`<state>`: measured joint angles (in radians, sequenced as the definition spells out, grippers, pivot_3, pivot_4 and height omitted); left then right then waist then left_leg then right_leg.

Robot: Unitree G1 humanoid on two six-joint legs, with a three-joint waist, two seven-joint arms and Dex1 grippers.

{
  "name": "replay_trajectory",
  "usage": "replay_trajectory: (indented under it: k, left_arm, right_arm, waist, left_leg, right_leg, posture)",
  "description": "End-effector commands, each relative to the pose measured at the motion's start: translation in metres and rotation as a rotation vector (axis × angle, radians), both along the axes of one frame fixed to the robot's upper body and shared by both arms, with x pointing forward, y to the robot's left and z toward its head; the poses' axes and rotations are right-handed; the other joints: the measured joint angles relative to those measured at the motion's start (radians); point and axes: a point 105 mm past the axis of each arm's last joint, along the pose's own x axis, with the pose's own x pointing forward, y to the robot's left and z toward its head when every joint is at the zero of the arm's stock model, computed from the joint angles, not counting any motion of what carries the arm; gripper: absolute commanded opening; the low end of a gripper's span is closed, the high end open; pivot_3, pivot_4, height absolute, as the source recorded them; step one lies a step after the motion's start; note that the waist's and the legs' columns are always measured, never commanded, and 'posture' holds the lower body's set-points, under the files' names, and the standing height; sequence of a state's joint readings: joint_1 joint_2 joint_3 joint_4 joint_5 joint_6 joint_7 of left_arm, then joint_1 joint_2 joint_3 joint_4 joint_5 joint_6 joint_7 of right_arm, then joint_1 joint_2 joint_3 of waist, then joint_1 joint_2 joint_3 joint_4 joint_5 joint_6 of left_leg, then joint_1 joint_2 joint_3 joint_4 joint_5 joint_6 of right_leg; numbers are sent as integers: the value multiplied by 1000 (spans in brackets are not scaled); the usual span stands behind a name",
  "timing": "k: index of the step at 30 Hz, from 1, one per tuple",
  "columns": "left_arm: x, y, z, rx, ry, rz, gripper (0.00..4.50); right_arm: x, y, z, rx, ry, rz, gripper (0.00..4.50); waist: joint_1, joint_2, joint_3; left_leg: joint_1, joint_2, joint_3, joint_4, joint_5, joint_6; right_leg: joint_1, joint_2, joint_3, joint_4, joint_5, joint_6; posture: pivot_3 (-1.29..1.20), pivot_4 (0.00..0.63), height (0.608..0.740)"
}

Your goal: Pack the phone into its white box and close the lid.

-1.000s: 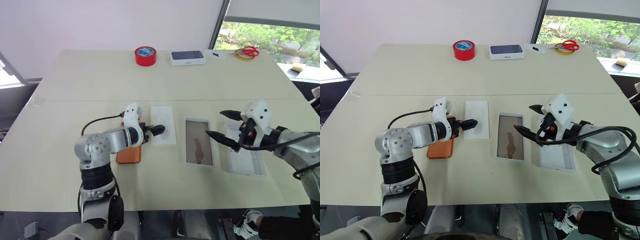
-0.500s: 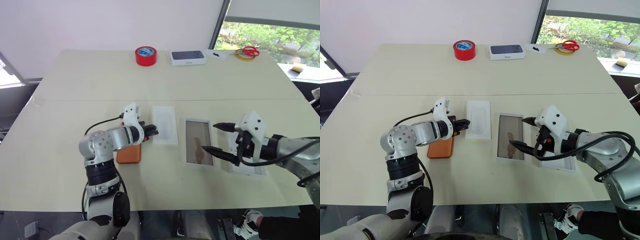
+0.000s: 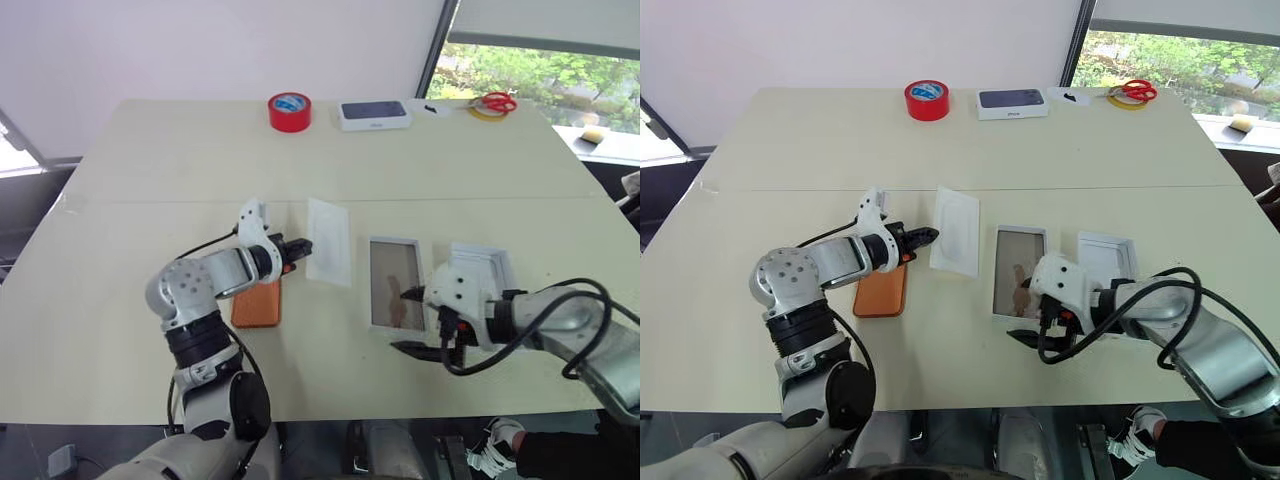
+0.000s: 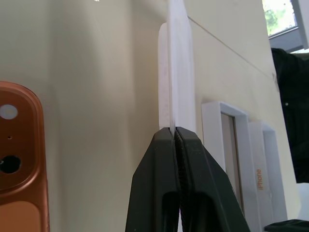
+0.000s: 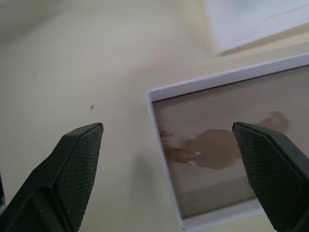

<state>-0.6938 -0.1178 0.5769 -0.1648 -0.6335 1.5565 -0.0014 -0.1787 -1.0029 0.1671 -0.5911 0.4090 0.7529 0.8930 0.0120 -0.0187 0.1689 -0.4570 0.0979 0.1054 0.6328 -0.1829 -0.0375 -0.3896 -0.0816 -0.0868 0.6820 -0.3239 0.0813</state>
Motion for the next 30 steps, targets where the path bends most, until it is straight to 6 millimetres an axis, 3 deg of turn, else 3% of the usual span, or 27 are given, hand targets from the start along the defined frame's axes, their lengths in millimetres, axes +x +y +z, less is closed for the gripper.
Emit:
replay_trajectory:
  k: [1, 3, 4, 5, 12, 20, 30]
  left_arm:
    - [-2, -1, 15, -24, -62, -20, 57]
    - [-2, 0, 17, -43, -70, -13, 57]
    - [-2, 1, 18, -52, -74, -9, 0]
    - [-2, 2, 19, -60, -77, -5, 0]
    - [2, 17, 28, -129, -98, 60, 0]
    - [8, 35, 41, -149, -128, 115, 0]
    - [7, 41, 47, -175, -141, 142, 0]
  right_arm:
    - [5, 1, -4, -33, -14, 18, 4500]
    - [7, 1, -11, -54, -2, 28, 4500]
    - [7, 1, -13, -59, 0, 32, 3984]
    - [8, 1, -13, -61, -1, 34, 3776]
    - [8, 7, -11, -53, -15, 79, 161]
    - [16, 38, -9, -51, -89, 193, 70]
    - [54, 78, -3, -58, -184, 281, 70]
  waist:
    - [1, 0, 0]
    - [2, 0, 0]
    - [2, 0, 0]
    - [1, 0, 0]
    - [1, 0, 0]
    - [-2, -1, 0]
    - [1, -2, 1]
  left_leg:
    - [0, 0, 0, 0, 0, 0]
    - [0, 0, 0, 0, 0, 0]
    - [0, 0, 0, 0, 0, 0]
    - [0, 0, 0, 0, 0, 0]
    - [0, 0, 0, 0, 0, 0]
    - [0, 0, 0, 0, 0, 0]
    - [0, 0, 0, 0, 3, -5]
  right_leg:
    - [0, 0, 0, 0, 0, 0]
    - [0, 0, 0, 0, 0, 0]
    - [0, 0, 0, 0, 0, 0]
    - [0, 0, 0, 0, 0, 0]
    - [0, 0, 0, 0, 0, 0]
    - [0, 0, 0, 0, 0, 0]
    - [0, 0, 0, 0, 0, 0]
  posture:
    - [0, 150, 730]
    - [0, 150, 730]
    - [0, 150, 730]
    - [0, 150, 730]
    - [0, 150, 730]
    - [0, 150, 730]
    - [0, 150, 730]
